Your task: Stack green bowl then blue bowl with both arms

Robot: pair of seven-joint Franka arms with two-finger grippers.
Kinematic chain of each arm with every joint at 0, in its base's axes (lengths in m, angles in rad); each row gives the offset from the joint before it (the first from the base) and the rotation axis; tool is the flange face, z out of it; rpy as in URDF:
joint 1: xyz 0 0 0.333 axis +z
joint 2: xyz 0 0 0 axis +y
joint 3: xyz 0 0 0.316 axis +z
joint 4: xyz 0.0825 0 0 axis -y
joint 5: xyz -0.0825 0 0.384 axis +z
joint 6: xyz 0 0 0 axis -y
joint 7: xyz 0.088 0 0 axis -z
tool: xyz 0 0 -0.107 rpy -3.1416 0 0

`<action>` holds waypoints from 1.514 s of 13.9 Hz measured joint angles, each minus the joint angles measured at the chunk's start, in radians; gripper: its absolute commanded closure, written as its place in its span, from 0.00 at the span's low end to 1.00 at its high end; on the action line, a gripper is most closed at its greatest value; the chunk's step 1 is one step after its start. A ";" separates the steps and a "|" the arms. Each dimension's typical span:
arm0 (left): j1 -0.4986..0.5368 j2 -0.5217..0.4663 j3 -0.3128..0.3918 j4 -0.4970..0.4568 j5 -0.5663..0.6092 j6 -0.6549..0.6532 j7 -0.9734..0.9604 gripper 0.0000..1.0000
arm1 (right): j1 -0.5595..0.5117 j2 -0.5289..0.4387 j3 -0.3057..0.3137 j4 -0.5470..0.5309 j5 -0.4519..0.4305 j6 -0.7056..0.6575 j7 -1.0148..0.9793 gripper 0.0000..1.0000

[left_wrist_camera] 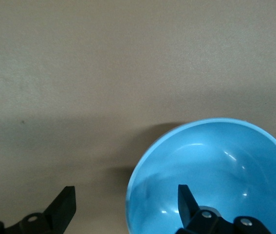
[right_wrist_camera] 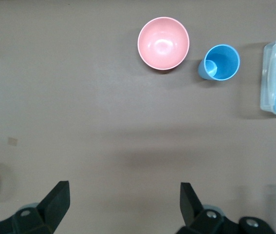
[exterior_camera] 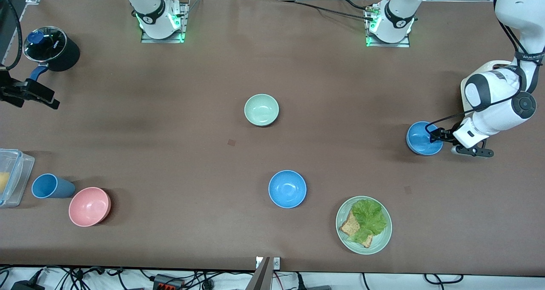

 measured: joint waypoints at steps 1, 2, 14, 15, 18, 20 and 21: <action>0.000 0.004 0.000 0.000 0.000 0.000 0.000 0.14 | 0.001 0.000 0.003 0.001 -0.003 0.000 0.000 0.00; 0.000 0.007 0.000 0.000 0.000 0.000 0.000 0.18 | 0.001 0.000 0.004 0.001 -0.003 0.000 0.000 0.00; -0.001 0.017 -0.001 0.001 0.000 0.001 0.003 0.77 | -0.005 0.003 0.008 0.001 -0.004 -0.019 0.000 0.00; -0.001 0.017 -0.002 0.001 0.000 0.001 0.003 0.82 | -0.006 0.003 0.008 0.001 -0.004 -0.021 0.000 0.00; -0.001 0.017 -0.002 0.002 0.000 0.001 0.004 0.94 | -0.006 0.003 0.009 -0.006 -0.011 -0.015 0.000 0.00; -0.001 0.016 -0.003 0.002 0.000 0.000 0.004 0.99 | -0.002 0.003 0.014 -0.015 -0.014 -0.004 -0.001 0.00; -0.001 0.009 -0.006 0.004 0.000 -0.007 0.004 0.99 | 0.002 0.003 0.018 -0.018 -0.017 -0.002 -0.001 0.00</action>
